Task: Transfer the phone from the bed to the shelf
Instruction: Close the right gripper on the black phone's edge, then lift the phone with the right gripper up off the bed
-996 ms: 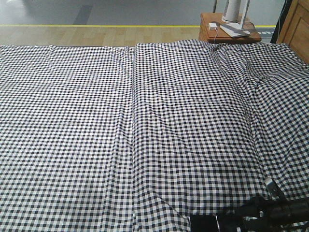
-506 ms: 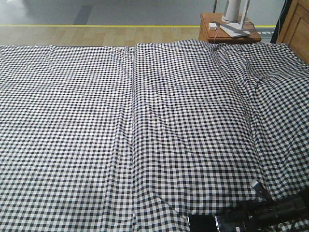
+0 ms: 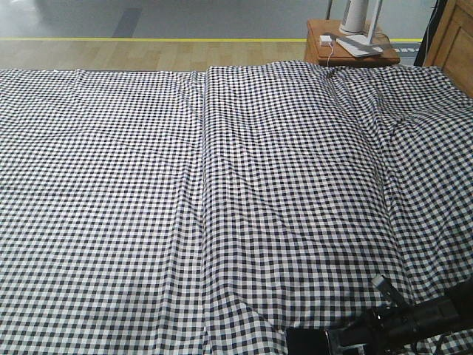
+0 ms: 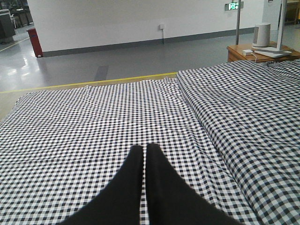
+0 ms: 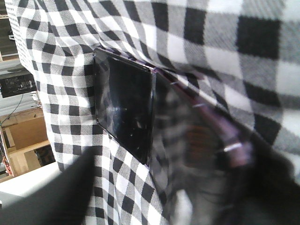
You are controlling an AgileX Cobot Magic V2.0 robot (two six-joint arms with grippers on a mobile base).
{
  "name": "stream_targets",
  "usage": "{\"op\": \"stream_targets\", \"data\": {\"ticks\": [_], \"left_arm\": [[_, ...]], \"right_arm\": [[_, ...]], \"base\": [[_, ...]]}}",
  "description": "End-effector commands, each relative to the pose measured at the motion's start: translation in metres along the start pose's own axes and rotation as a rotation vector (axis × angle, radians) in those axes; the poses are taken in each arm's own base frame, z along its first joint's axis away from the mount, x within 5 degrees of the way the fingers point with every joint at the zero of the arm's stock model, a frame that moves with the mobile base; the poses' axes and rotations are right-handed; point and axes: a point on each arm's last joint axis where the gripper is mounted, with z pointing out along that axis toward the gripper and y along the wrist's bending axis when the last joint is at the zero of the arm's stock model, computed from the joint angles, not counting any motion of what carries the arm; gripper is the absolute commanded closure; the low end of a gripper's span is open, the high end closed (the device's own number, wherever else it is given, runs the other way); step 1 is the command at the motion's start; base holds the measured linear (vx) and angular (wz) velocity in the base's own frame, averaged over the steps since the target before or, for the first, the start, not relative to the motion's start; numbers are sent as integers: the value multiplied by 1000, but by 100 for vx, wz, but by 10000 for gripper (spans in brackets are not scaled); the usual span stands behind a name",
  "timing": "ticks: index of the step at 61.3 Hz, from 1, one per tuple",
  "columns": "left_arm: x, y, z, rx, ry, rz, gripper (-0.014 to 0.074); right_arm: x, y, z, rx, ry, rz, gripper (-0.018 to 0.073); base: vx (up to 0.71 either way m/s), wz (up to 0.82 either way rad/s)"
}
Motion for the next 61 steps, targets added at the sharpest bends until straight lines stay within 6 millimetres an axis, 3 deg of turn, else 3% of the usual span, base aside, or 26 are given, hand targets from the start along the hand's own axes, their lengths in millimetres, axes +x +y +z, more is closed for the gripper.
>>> {"op": "stream_targets", "data": {"ticks": [1, 8, 23, 38, 51, 61], "left_arm": [[-15, 1, -3, -3, -102, -8, 596], [-15, 1, -3, -3, -102, -8, 596], [-15, 1, -3, -3, -102, -8, 596], [-15, 1, -3, -3, -102, -8, 596], [-15, 1, -3, -3, -102, -8, 596], [-15, 1, -3, -3, -102, -8, 596]], "right_arm": [[-9, 19, -10, -73, -15, -50, 340], [-11, 21, -12, -84, -30, -69, 575], [-15, 33, -23, -260, -124, -133, 569], [-6, 45, -51, -255, -187, -130, 567], [2, 85, -79, -224, -206, -190, 564], [-2, 131, -116, -160, -274, -283, 561]], "base": [[0, 0], [0, 0], [0, 0], [0, 0], [0, 0], [0, 0]]}}
